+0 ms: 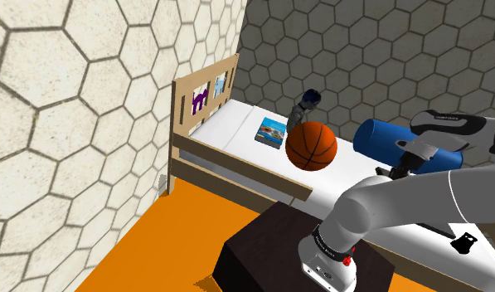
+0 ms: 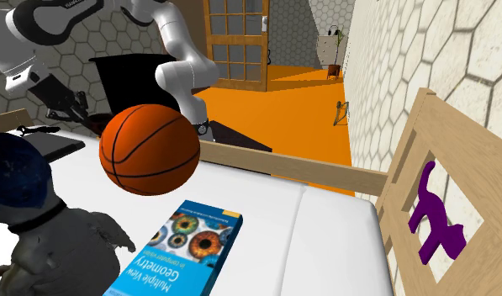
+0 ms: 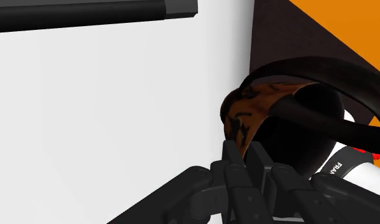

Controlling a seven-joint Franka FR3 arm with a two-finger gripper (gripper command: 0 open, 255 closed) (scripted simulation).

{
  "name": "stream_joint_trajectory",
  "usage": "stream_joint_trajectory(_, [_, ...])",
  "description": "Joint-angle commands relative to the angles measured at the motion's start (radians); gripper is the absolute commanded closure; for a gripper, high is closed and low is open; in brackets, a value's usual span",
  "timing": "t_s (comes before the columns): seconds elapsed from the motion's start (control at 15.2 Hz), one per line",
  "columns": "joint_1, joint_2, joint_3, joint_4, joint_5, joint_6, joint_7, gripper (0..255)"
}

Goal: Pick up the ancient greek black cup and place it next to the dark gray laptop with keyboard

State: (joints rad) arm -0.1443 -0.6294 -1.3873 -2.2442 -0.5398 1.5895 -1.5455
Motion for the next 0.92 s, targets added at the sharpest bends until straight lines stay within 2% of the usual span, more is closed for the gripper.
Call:
stream_joint_trajectory(0.0, [0.018,0.002,-0.030,-0.013,-0.009,0.027,0.002,255])
stream_joint_trajectory(0.26, [0.062,0.004,-0.100,-0.039,-0.033,0.084,0.008,255])
stream_joint_trajectory(0.79, [0.062,0.003,-0.100,-0.039,-0.034,0.084,0.009,255])
stream_joint_trajectory(0.86, [0.062,0.003,-0.100,-0.039,-0.034,0.084,0.009,0])
